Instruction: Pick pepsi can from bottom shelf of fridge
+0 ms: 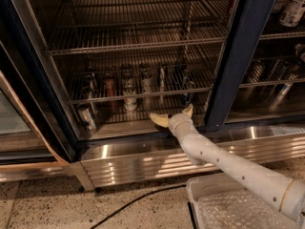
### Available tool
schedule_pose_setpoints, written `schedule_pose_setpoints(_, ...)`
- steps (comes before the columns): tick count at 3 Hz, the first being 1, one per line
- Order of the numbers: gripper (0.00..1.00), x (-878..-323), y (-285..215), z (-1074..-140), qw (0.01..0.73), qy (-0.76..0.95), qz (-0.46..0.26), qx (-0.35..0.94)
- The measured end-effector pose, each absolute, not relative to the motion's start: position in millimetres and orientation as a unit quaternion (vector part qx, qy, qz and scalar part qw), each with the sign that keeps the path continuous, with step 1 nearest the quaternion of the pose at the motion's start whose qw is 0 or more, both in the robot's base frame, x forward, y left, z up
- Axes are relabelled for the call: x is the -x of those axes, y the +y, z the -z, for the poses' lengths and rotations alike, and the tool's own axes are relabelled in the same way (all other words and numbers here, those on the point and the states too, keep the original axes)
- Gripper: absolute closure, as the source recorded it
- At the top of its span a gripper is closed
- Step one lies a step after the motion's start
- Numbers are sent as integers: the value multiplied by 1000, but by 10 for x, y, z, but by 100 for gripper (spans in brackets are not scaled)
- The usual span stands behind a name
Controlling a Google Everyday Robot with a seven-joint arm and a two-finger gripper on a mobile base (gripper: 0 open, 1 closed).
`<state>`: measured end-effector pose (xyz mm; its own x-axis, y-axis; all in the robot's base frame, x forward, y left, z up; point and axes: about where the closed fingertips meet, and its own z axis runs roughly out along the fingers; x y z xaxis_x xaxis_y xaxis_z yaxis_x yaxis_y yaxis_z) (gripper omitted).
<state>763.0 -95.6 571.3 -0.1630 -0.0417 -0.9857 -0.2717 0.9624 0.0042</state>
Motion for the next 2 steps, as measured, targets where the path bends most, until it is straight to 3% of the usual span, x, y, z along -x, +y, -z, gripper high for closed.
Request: schedule_pose_setpoints(2, 0, -7717, -1228, -5536, 656, 747, -54, 94)
